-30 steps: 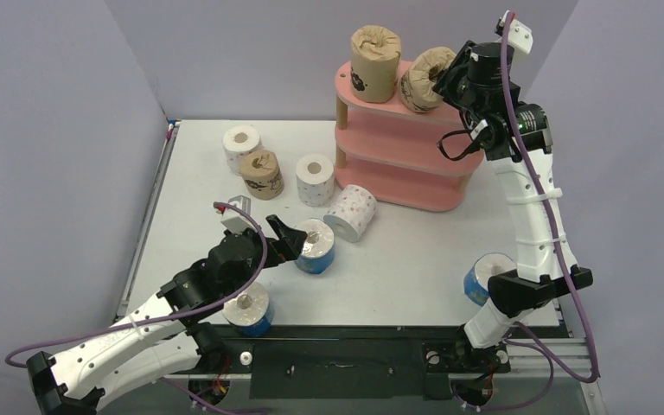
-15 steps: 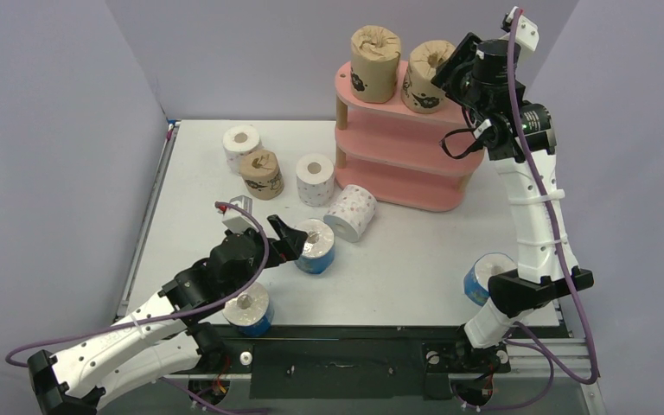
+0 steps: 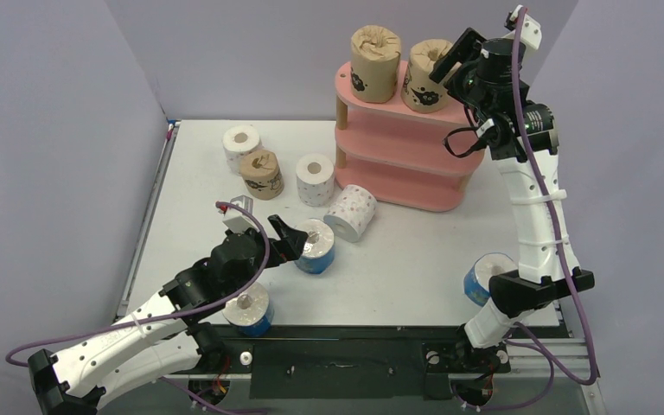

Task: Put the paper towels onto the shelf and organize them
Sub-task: Place the paper towel on the shelf, then move the paper towel to the shelf.

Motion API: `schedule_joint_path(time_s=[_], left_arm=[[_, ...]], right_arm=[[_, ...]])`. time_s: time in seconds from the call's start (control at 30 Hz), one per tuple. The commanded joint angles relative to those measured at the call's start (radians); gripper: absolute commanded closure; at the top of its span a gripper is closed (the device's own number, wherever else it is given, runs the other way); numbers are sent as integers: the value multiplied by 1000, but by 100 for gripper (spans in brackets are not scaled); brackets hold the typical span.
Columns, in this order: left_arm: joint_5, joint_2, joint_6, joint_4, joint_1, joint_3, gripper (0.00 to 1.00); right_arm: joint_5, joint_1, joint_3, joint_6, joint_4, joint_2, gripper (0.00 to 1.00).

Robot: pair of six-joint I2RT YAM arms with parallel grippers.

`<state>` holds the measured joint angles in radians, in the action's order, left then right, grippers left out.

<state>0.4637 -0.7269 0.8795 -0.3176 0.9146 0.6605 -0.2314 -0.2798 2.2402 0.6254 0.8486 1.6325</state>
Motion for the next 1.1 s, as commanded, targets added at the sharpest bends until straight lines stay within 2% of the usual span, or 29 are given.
schedule_joint_path(time_s=[0.0, 0.13, 0.33, 0.43, 0.57, 0.8, 1.07], left_arm=[[3, 1, -2, 21, -3, 22, 4], [-3, 0, 0, 22, -3, 18, 4], [-11, 17, 9, 26, -3, 1, 4], [-12, 29, 12, 26, -3, -6, 4], [-13, 38, 12, 14, -3, -5, 4], [-12, 60, 15, 2, -3, -12, 4], [-7, 72, 17, -5, -3, -22, 3]], right_arm=[[48, 11, -45, 2, -116, -78, 30], [115, 15, -155, -14, -269, -158, 26], [118, 20, -540, -73, -596, -338, 26], [152, 64, -604, -91, -611, -391, 26], [354, 168, -769, 7, -789, -436, 16], [497, 206, -846, 34, -933, -410, 16], [526, 206, -856, -3, -946, -372, 16]])
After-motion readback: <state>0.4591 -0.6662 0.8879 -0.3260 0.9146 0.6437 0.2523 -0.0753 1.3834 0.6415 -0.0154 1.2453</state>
